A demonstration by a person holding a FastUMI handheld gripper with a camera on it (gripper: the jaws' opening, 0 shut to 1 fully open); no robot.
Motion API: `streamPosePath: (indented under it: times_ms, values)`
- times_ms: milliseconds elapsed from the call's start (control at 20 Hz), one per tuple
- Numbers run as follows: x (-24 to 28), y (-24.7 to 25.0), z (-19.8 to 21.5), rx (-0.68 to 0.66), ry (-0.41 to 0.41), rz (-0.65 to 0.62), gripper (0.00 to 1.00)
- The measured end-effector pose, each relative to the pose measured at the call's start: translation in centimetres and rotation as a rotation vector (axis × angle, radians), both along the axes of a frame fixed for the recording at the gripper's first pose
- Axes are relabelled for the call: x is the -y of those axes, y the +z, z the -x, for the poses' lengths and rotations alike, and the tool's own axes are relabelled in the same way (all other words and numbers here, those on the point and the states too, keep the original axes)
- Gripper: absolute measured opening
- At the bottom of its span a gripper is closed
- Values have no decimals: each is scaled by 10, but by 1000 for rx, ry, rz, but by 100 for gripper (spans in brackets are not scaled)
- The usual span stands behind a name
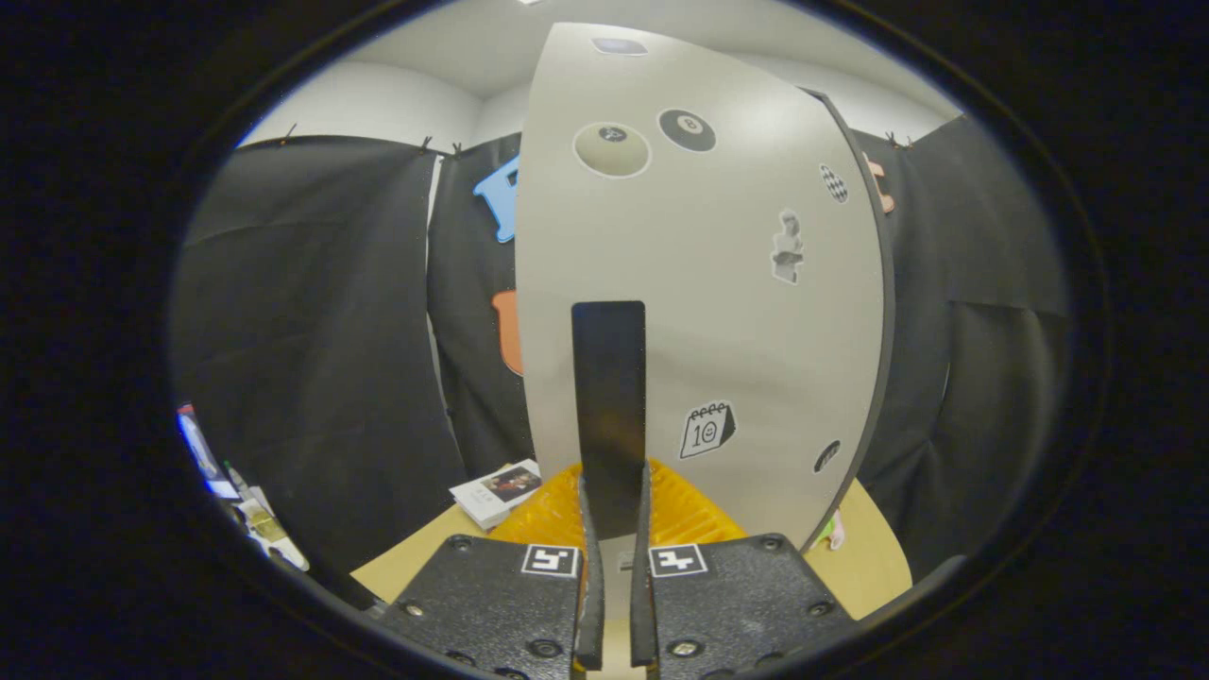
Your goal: Open the shoe cabinet door, grab the shoes and put them into the shoe cabinet, then close the shoe cabinet door.
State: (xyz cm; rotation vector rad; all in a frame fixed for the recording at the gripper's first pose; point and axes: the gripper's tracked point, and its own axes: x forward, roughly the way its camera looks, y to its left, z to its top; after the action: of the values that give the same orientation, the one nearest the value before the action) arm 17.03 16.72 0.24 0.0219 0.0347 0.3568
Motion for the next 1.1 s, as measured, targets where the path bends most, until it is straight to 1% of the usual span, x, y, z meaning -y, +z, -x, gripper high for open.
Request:
streamPosePath:
  times_ms: [300,550,750,950,1100]
  values:
    - [44,-4,34,-13,-9,-15,14]
    - [95,-11,66,-14,-94,-56,9]
    - [146,-15,82,-26,-188,-56,5]
    - [186,-17,88,-31,-256,-61,4]
    - [228,-18,89,-36,-303,-65,4]
